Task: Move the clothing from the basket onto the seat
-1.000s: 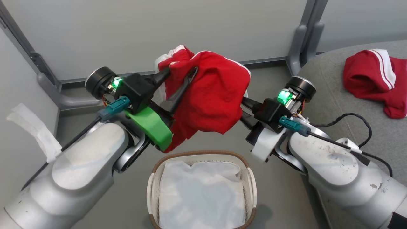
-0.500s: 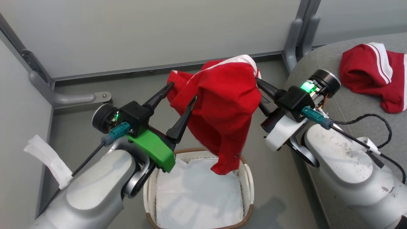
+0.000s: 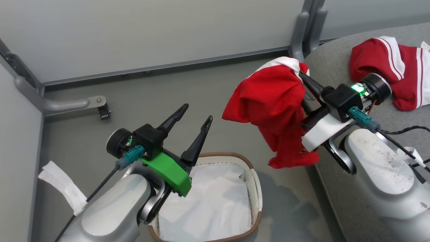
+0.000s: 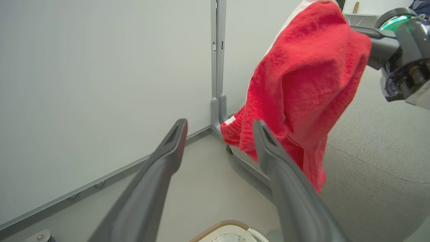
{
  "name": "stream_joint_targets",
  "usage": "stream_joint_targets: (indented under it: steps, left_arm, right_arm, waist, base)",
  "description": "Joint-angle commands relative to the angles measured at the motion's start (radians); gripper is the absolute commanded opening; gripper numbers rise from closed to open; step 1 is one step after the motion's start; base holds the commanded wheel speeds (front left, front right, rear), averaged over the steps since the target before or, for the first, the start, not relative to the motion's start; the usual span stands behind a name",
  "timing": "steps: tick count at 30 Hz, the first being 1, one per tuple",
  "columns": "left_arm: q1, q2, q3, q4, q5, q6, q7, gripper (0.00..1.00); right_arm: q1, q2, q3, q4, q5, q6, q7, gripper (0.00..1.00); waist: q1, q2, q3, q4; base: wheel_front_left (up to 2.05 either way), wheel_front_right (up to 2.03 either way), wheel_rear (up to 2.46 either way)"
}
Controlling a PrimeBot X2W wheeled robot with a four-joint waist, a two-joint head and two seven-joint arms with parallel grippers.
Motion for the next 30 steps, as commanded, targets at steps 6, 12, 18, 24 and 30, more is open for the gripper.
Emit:
stream_joint_targets:
  steps: [6,12,18,24,30]
  left_arm:
    - [0.044,-0.023,0.035,-0.003,0.038,-0.013,-0.002,1.00]
    - [0.052,-0.034,0.057,-0.007,0.081,-0.019,-0.002,1.00]
    - [0.036,-0.039,0.065,0.007,0.119,-0.026,-0.002,1.00]
    - [0.019,-0.048,0.062,0.023,0.140,-0.037,-0.002,1.00]
    - [0.007,-0.061,0.057,0.030,0.159,-0.044,-0.002,1.00]
  right_arm:
    - [0.039,0.004,-0.077,-0.012,-0.027,-0.001,-0.005,0.00]
    - [0.049,0.018,-0.133,-0.019,-0.048,-0.001,-0.005,0.00]
    - [0.058,0.033,-0.180,-0.021,-0.063,-0.001,-0.005,0.00]
    - [0.061,0.043,-0.208,-0.003,-0.077,-0.001,-0.005,0.00]
    - [0.038,0.051,-0.227,0.038,-0.068,-0.001,-0.005,0.00]
  waist:
    - [0.0000,-0.0001,0.026,-0.071]
    - [0.0000,-0.0001,0.063,-0.172]
    - [0.0000,-0.0001,0.105,-0.274]
    - [0.0000,-0.0001,0.138,-0.342]
    - [0.0000,-0.0001,0.166,-0.355]
  base:
    - [0.00,0.00,0.00]
    - [0.00,0.00,0.00]
    - [0.00,0.00,0.00]
    - [0.00,0.00,0.00]
    - [0.00,0.00,0.00]
